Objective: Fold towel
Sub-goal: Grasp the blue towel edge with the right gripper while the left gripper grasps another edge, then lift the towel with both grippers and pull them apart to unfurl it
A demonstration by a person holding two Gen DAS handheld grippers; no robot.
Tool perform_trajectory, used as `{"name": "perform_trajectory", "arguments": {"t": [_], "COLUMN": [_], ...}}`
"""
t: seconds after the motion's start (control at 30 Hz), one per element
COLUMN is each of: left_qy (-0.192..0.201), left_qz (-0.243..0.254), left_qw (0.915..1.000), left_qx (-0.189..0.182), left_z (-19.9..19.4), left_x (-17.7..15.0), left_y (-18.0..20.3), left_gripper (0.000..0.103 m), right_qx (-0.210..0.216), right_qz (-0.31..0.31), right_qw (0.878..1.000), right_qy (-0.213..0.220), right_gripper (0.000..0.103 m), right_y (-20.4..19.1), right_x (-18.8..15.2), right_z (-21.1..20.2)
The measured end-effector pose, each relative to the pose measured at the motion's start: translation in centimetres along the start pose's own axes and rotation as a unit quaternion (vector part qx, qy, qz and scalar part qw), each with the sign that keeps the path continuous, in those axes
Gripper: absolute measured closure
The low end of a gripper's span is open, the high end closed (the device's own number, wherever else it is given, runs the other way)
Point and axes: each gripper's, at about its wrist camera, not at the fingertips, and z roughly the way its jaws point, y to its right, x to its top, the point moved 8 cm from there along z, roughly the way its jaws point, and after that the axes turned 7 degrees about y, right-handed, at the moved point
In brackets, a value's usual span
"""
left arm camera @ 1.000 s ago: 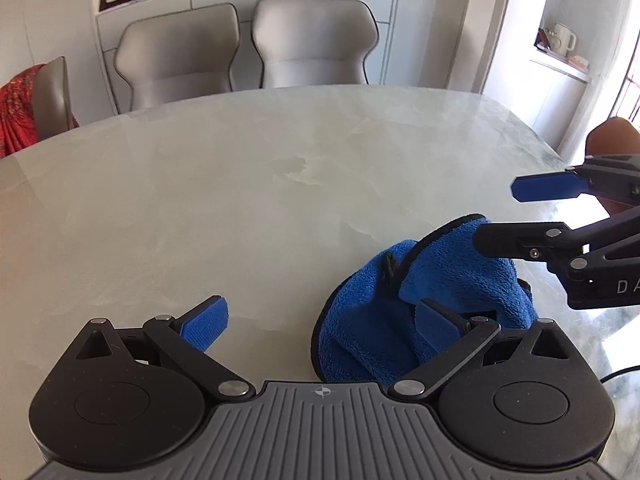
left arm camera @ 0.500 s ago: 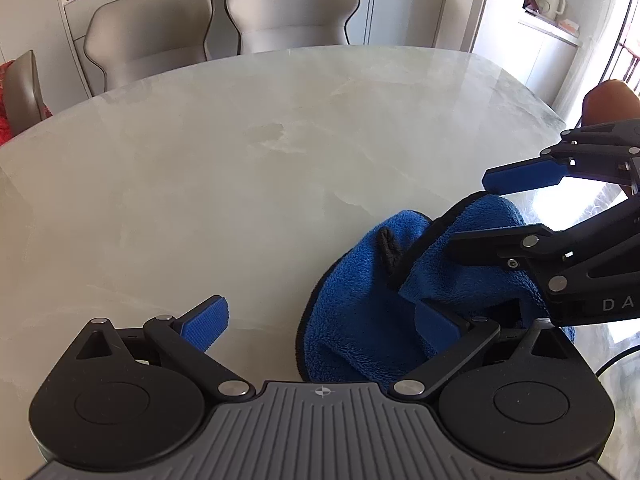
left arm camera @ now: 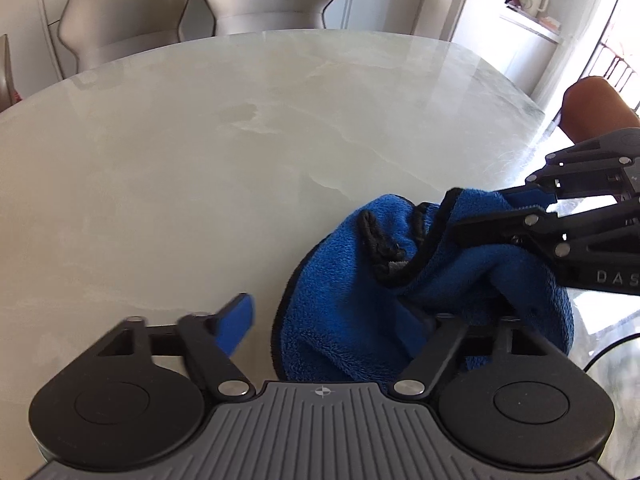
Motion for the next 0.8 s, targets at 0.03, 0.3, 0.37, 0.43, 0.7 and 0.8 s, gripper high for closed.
{"name": "perform_trajectory", "arguments": {"t": [0.03, 0.3, 0.37, 0.43, 0.7, 0.8], "left_qy": [-0.002, 0.010, 0.019, 0.028, 0.006, -0.020], "left_qz": [0.003, -0.006, -0.010, -0.012, -0.028, -0.038], "left_qw": [1.0000, 0.9998, 0.9997, 0.9995, 0.9994, 0.9989], "left_qx": [-0.001, -0.018, -0.011, -0.008, -0.019, -0.021], "left_z": [0.1, -0.5, -1.2, -2.0, -4.8, -4.8], "left_x": [-0.2, 0.1, 0.3, 0.6, -3.2, -5.1], "left_y": [0.0, -0.6, -0.9, -1.0, -0.8, -0.9], "left_gripper": [0.070, 0.090, 0.090, 0.090, 0.088, 0.078], "right_qx": [-0.006, -0.076, -0.104, -0.133, -0.174, -0.173], "right_qz": [0.002, 0.058, 0.075, 0.091, 0.155, 0.172], "right_qw": [1.000, 0.994, 0.990, 0.985, 0.973, 0.969], "right_qy": [0.005, 0.049, 0.059, 0.060, -0.009, -0.048], "right_gripper": [0.091, 0.091, 0.091, 0.091, 0.088, 0.085], "right_y": [0.3, 5.5, 7.3, 8.9, 11.3, 10.9], "right_x": [0.0, 0.1, -0.1, -0.7, -7.8, -10.6], "right_z": [-0.5, -5.4, -7.0, -8.2, -10.4, -10.3]}}
